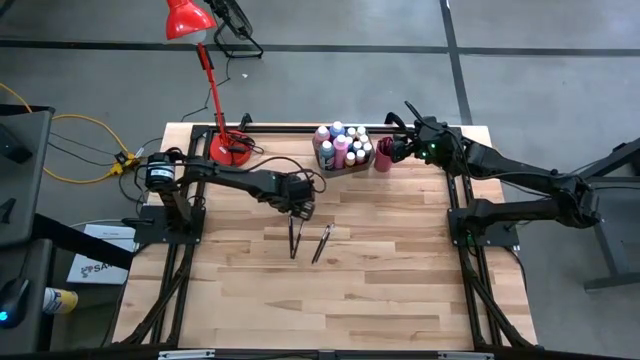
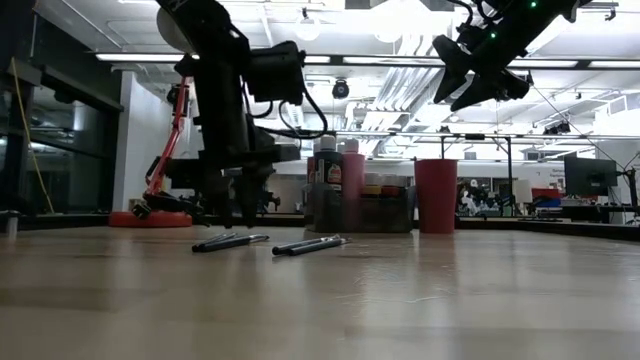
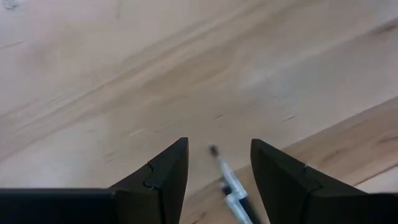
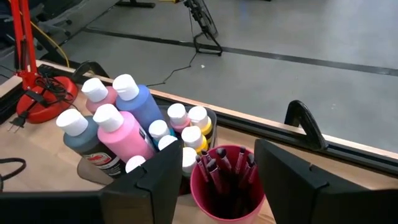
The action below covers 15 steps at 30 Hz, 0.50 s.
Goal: Pick & Place Paint Supplies
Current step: Put the black paintbrush into the red cup
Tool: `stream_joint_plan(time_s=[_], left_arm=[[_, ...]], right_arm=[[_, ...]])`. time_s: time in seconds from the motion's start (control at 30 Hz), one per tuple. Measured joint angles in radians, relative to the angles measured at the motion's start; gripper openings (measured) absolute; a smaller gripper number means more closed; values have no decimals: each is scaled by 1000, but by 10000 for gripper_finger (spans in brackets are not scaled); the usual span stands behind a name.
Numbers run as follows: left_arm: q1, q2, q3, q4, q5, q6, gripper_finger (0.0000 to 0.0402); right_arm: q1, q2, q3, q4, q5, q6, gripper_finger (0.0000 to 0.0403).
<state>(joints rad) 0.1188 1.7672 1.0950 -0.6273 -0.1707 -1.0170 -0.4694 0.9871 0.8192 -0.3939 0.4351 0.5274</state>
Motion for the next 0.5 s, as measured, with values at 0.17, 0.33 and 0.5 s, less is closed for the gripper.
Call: stream_joint_plan(time_s=[0.17,0.33,0.5], left_arm=[[-1,39,3,21,18,-21,170],[-9,68,6,24,35,-21,170],[-16,72,6,-3,34,-27,161]], right_arm=[[0,0,0,-1,-4,1,193],[0,0,0,-6,-19,2,193],[0,0,0,-25,-21,1,193]])
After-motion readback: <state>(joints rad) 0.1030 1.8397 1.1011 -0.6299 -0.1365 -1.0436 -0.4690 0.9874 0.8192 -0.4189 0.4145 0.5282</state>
